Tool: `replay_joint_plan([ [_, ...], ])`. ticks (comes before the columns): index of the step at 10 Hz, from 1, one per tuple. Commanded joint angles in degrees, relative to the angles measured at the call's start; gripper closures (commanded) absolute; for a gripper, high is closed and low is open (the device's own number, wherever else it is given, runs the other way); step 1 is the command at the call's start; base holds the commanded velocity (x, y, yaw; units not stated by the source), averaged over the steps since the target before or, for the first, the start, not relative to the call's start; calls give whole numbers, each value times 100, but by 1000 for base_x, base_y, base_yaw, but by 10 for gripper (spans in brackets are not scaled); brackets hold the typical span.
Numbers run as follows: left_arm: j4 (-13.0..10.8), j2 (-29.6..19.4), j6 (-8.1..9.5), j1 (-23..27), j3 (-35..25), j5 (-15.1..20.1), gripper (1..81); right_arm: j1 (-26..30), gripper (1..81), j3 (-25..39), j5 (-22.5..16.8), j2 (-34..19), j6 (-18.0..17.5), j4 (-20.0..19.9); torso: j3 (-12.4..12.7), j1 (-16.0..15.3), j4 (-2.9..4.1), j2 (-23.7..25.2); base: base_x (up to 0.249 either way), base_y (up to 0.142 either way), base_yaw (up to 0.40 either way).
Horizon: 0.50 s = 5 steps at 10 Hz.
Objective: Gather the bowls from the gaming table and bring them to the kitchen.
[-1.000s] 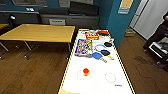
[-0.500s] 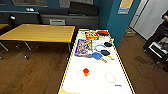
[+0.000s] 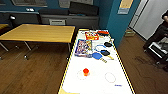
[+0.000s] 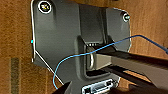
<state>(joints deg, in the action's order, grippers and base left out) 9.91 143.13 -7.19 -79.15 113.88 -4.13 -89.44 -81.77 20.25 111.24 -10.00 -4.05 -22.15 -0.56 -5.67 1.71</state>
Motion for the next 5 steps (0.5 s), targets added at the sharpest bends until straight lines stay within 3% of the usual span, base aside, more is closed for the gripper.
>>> replay_joint_plan([
  [1,72,-1213,147,115,-1304,106,10,-228,811,-241,146,-39,155,106,0,0,0,0,0,0,0],
  [5,46,-2367,174,545,-2696,88,10,-360,811,-391,137,490,173,185,0,0,0,0,0,0,0],
])
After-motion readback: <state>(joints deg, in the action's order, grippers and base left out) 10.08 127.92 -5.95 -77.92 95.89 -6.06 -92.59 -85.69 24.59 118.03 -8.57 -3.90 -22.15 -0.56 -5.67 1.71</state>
